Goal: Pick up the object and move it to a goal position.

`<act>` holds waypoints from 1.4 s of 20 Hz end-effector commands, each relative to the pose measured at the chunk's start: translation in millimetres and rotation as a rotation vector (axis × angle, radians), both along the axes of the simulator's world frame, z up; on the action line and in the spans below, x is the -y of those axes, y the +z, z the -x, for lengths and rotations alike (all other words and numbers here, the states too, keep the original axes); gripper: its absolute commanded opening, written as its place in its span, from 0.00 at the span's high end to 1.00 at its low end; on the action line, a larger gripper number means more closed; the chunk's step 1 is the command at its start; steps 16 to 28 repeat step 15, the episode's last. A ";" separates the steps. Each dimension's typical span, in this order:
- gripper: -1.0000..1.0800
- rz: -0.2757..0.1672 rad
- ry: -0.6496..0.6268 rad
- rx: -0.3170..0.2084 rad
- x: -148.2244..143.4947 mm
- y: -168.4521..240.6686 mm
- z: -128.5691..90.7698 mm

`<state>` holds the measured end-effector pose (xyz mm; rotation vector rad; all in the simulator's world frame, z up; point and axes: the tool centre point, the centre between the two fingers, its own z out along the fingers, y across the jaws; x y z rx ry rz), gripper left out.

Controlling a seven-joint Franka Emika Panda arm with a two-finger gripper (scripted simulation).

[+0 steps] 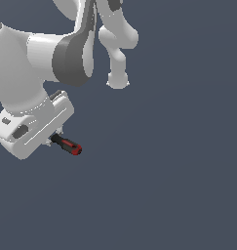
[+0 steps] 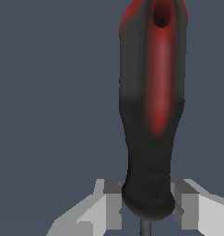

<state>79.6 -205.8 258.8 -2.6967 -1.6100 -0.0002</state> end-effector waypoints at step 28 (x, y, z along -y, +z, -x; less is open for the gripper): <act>1.00 0.001 0.000 0.000 24.3 20.6 -11.8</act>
